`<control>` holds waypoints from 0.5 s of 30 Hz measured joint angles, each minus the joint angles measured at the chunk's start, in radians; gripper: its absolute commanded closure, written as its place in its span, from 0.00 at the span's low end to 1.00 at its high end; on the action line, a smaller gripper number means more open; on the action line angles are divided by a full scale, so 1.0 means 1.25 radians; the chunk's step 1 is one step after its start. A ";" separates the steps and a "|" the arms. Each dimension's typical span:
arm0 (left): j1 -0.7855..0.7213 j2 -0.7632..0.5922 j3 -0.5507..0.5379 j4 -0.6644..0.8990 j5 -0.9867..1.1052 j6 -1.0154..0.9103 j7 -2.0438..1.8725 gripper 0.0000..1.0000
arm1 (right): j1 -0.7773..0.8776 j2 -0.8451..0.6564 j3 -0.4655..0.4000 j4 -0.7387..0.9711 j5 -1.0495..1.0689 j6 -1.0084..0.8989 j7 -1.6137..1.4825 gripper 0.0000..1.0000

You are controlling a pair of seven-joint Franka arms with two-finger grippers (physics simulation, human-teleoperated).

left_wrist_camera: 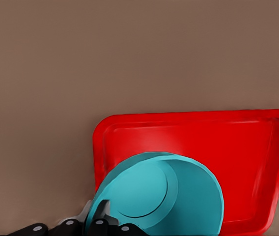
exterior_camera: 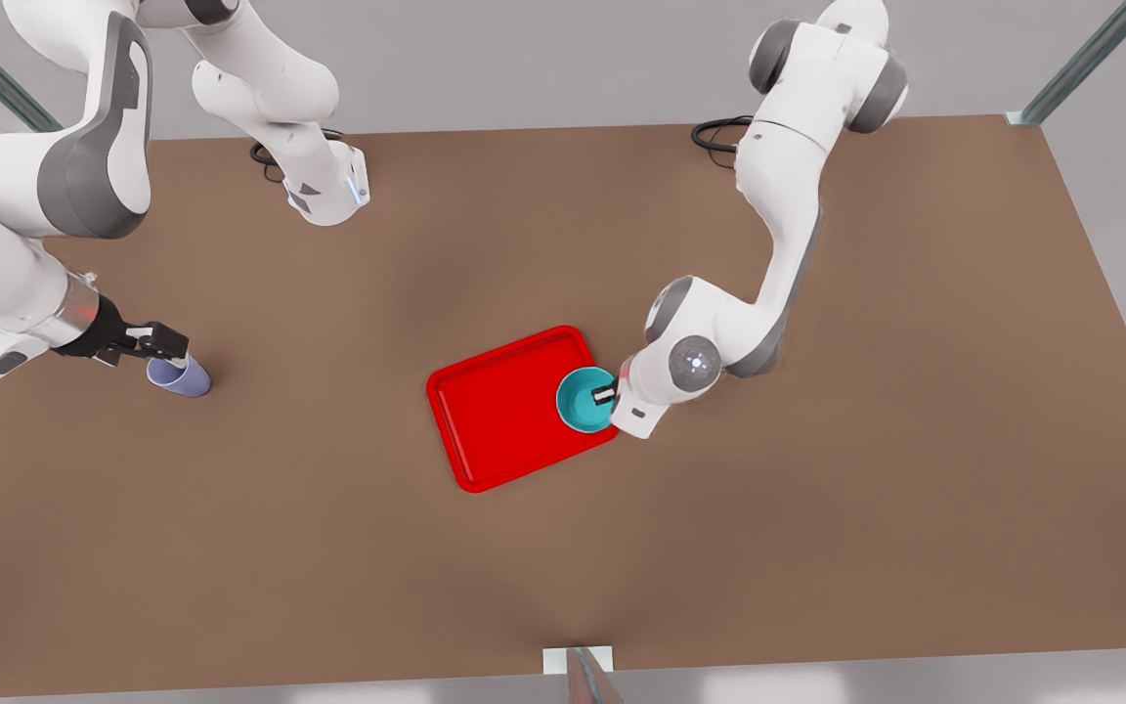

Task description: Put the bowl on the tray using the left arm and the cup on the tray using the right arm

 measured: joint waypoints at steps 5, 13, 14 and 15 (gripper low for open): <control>-0.058 0.078 0.001 0.024 -0.016 0.037 -0.018 0.79 | 0.000 0.001 0.000 0.000 0.000 -0.001 0.000 0.00; -0.030 0.105 0.007 0.041 -0.072 0.064 0.051 0.00 | 0.000 0.001 0.000 0.000 0.000 0.000 0.000 0.00; -0.018 0.104 0.009 0.051 -0.077 0.054 0.052 0.00 | -0.001 0.001 -0.001 0.000 0.000 0.000 0.000 0.00; -0.003 0.087 0.013 0.059 -0.073 0.030 0.053 0.00 | -0.002 0.001 -0.001 0.000 0.000 0.000 0.000 0.00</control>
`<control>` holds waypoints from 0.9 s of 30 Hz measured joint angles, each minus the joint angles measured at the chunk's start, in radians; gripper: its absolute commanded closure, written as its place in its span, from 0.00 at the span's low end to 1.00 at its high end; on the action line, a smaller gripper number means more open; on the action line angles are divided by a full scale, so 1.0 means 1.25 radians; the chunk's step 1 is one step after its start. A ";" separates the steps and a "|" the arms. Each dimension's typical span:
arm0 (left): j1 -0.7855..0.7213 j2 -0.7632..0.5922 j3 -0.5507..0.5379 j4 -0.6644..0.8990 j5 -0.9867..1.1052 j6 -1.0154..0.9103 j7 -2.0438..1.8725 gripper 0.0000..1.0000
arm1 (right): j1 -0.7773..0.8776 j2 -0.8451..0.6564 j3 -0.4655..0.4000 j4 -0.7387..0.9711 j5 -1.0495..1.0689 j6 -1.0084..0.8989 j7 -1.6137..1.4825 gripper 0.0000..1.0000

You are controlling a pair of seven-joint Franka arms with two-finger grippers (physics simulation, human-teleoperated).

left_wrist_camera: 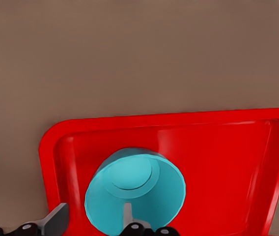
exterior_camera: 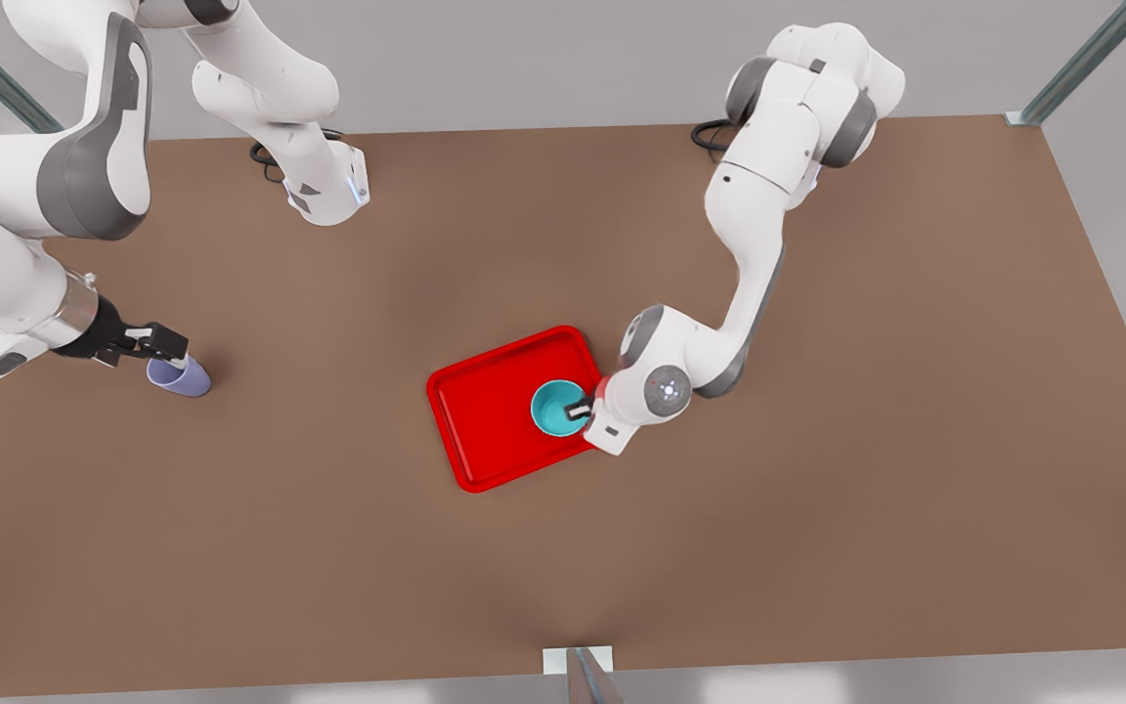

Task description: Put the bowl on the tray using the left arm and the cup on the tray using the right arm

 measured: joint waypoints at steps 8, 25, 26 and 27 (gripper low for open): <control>0.137 -0.401 0.104 0.018 0.283 -0.504 0.532 0.00 | 0.011 0.085 0.005 0.020 0.004 -0.002 0.002 0.00; 0.204 -0.402 0.066 -0.025 0.357 -0.552 0.531 0.00 | -0.288 0.038 -0.007 -0.367 0.001 0.179 -0.136 0.00; 0.204 -0.403 0.066 -0.026 0.357 -0.562 0.532 0.00 | -0.285 0.039 -0.006 -0.391 0.001 0.192 -0.137 0.00; 0.204 -0.404 0.066 -0.026 0.356 -0.569 0.533 0.00 | -0.291 0.040 -0.006 -0.406 0.001 0.200 -0.137 0.00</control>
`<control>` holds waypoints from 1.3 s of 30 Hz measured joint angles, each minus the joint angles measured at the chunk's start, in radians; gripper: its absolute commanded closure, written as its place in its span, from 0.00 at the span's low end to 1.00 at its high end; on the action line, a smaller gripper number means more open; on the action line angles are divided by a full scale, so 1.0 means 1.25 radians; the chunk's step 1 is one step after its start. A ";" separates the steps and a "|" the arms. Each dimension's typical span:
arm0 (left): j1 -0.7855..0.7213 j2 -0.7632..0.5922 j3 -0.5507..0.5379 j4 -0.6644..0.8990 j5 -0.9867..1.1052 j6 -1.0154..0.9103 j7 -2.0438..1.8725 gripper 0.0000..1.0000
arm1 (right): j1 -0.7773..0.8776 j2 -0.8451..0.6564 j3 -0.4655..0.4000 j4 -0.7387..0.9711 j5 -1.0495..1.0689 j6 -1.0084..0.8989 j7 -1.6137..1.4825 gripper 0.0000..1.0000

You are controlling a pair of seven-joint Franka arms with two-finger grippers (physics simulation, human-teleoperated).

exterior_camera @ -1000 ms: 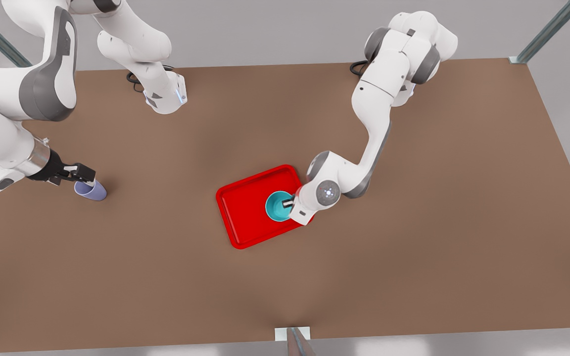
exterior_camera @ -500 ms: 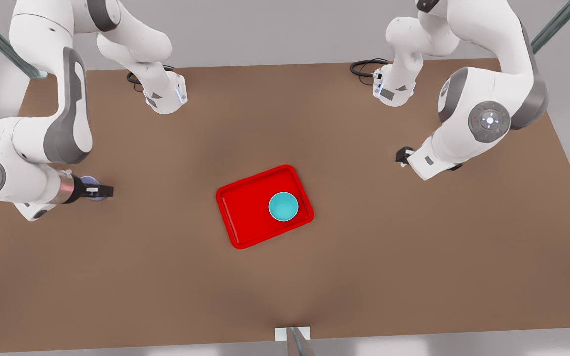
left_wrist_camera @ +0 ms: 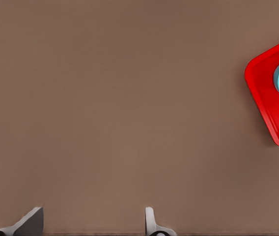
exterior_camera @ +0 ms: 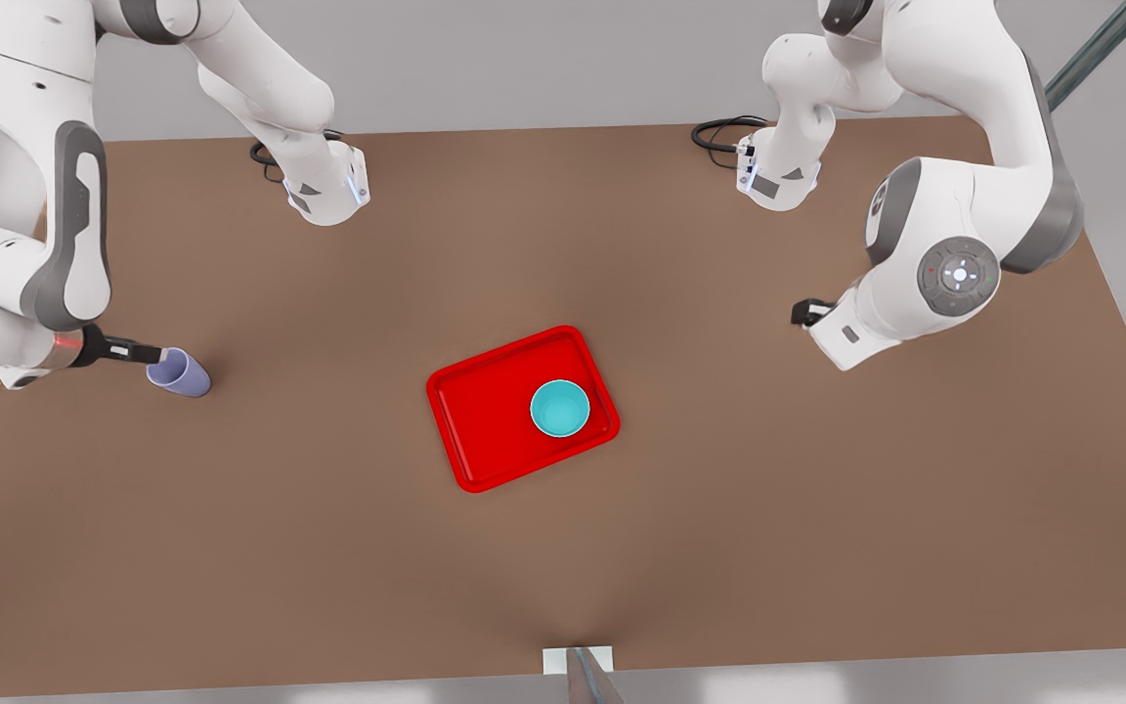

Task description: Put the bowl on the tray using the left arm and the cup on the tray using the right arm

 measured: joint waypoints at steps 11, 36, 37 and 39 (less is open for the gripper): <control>0.000 0.002 0.000 0.000 -0.003 -0.003 0.000 0.00 | -0.084 0.136 -0.020 -0.020 -0.009 0.139 -0.075 0.00; 0.000 0.002 0.000 0.002 -0.003 -0.003 0.001 0.00 | -0.084 0.189 -0.020 -0.015 -0.034 0.154 -0.098 0.79; 0.000 0.004 0.000 0.002 -0.003 -0.002 0.001 0.00 | -0.084 0.190 -0.020 -0.014 -0.033 0.156 -0.099 0.79; 0.000 0.004 0.000 0.002 -0.003 -0.003 0.001 0.00 | -0.083 0.192 -0.020 -0.014 -0.030 0.158 -0.101 0.79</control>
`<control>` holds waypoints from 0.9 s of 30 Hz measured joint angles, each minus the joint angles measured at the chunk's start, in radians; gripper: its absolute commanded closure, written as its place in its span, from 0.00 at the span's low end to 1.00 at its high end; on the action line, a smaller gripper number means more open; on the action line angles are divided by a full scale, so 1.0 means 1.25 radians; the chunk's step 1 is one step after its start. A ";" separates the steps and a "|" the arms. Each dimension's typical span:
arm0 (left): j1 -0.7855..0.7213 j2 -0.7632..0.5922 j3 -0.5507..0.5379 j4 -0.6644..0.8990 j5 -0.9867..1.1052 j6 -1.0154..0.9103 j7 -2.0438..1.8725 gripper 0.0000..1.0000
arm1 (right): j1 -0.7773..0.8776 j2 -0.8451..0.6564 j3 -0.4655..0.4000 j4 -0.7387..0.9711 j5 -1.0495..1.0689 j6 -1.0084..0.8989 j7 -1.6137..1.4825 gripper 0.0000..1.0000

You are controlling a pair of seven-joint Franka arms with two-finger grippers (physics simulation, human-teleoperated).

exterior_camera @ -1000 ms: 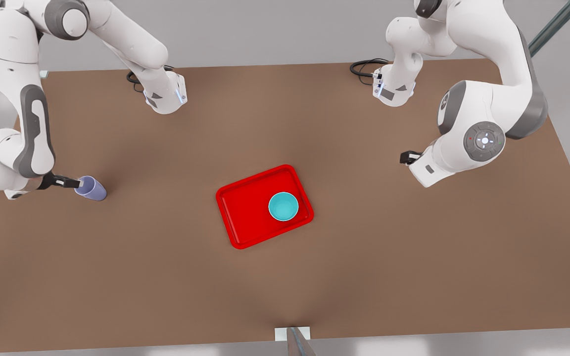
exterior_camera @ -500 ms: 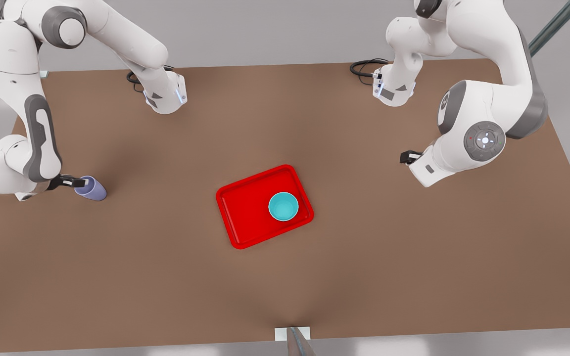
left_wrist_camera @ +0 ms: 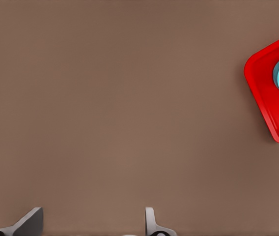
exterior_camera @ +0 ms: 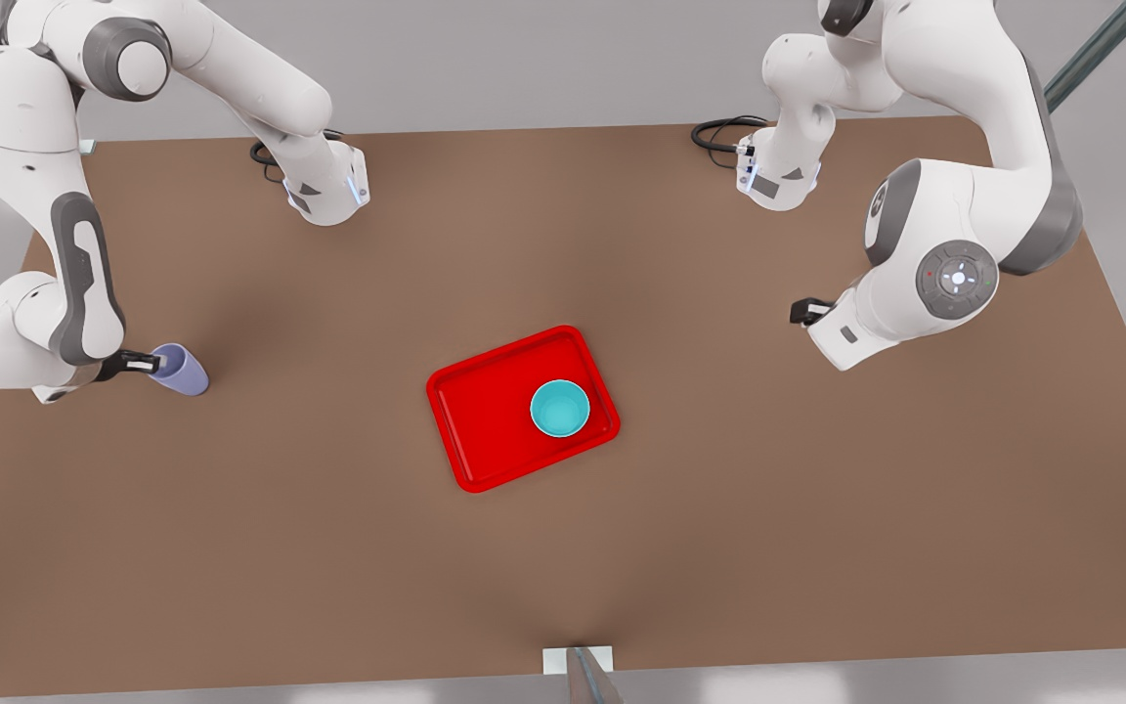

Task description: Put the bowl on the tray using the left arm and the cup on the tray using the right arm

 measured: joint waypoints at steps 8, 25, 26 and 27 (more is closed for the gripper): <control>0.000 -0.001 0.001 0.005 0.001 0.001 -0.006 0.00 | 0.003 -0.041 0.036 0.009 0.008 -0.016 -0.003 0.79; 0.000 -0.001 0.001 0.005 0.004 0.000 -0.002 0.00 | 0.279 0.012 0.272 0.293 0.105 -0.175 0.456 0.79; 0.000 -0.001 0.001 0.005 0.004 0.001 0.000 0.00 | 0.292 0.011 0.272 0.294 0.146 -0.183 0.466 0.79; 0.000 0.001 0.002 0.005 0.004 0.001 0.000 0.00 | 0.293 0.010 0.276 0.296 0.161 -0.190 0.469 0.79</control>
